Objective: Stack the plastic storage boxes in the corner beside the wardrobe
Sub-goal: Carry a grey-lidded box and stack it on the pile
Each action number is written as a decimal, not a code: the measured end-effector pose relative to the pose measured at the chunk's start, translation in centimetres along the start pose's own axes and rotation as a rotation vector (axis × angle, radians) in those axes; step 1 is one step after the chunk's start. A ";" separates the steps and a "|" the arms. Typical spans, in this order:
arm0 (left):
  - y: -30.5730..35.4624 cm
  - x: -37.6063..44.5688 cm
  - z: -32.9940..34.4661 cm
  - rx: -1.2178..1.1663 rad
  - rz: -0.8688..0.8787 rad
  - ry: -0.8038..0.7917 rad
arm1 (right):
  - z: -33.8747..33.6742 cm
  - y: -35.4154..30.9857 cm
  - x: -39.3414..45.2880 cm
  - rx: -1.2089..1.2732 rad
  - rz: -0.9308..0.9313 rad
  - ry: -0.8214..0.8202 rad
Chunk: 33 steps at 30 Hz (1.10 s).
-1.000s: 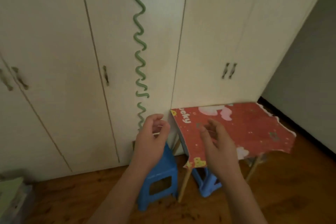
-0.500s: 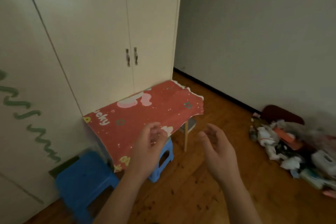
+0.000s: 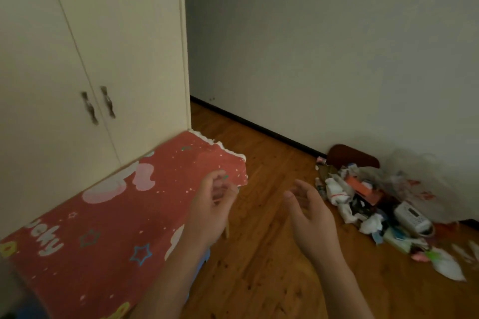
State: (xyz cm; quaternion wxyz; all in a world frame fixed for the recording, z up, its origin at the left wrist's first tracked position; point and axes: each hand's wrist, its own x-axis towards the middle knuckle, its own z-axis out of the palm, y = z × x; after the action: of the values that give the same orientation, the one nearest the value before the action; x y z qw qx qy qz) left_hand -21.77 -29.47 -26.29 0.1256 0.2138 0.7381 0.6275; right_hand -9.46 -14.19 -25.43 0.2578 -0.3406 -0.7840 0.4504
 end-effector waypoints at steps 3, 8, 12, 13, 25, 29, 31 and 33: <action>-0.3 3.3 2.3 0.014 -0.013 -0.030 | -0.4 1.1 2.8 -0.027 0.038 0.023; -1.4 9.2 6.6 0.035 -0.043 -0.050 | -2.0 3.6 8.9 -0.037 0.059 0.052; -2.1 13.6 10.6 0.054 -0.054 -0.050 | -3.1 6.1 14.5 -0.033 0.078 0.060; -2.4 15.6 12.5 0.058 -0.060 -0.040 | -3.6 7.3 17.1 -0.022 0.075 0.049; -0.6 30.6 26.3 0.029 -0.108 0.139 | -6.9 12.8 40.1 -0.089 -0.097 -0.158; -1.5 33.9 28.0 0.076 -0.127 0.204 | -5.8 12.9 45.4 -0.068 -0.122 -0.236; -2.2 35.1 28.1 0.089 -0.154 0.225 | -5.1 13.3 47.4 -0.057 -0.114 -0.265; -3.5 36.8 28.2 0.098 -0.188 0.271 | -3.8 14.2 49.7 -0.069 -0.103 -0.324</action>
State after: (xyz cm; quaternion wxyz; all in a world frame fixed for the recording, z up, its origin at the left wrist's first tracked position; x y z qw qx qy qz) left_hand -41.81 12.13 -31.78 0.0722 0.0633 0.7947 0.5993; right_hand -34.07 31.06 -31.32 0.1390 -0.2314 -0.8467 0.4584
